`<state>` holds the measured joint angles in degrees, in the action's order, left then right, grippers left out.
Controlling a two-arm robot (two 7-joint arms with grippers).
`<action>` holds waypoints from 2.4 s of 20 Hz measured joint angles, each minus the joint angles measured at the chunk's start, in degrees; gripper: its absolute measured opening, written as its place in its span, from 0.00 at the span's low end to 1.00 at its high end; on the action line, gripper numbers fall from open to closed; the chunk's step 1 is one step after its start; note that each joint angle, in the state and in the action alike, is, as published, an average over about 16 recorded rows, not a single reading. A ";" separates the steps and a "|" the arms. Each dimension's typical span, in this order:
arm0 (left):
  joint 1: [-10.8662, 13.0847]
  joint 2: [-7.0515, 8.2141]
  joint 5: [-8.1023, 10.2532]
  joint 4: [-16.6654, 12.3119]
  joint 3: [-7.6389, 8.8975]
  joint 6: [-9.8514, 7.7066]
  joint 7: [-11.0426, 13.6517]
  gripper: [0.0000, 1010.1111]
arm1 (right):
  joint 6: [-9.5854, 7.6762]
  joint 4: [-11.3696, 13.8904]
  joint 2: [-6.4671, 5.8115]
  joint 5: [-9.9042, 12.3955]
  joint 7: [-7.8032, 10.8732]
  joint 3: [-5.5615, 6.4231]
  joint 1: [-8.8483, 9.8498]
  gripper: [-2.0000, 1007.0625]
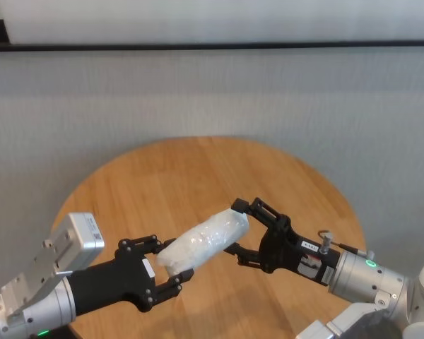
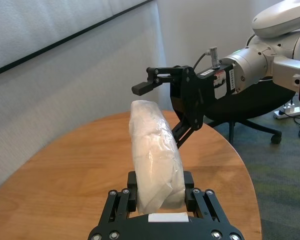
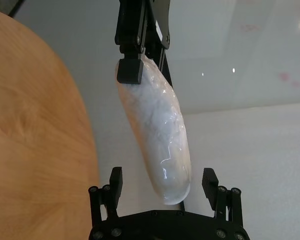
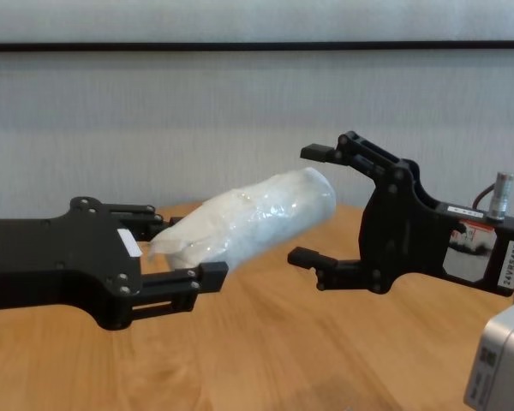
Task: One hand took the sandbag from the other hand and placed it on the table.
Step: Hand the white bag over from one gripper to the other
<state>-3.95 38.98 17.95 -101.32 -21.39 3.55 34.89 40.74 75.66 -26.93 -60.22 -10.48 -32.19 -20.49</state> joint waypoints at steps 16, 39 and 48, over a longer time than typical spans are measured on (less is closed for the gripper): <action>0.00 0.00 0.00 0.00 0.00 0.00 0.00 0.55 | -1.28 -0.29 -0.30 -0.49 -1.56 -2.39 -0.65 1.00; 0.00 0.00 0.00 0.00 0.00 0.00 0.00 0.55 | -4.23 0.36 -0.41 0.15 -2.81 -4.94 -1.50 1.00; 0.00 0.00 0.00 0.00 0.00 0.00 0.00 0.55 | -5.39 -0.07 -0.09 1.62 -2.36 -5.47 -1.64 1.00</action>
<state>-3.95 38.98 17.95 -101.32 -21.39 3.55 34.89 35.35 75.59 -27.02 -58.60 -12.84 -37.65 -22.13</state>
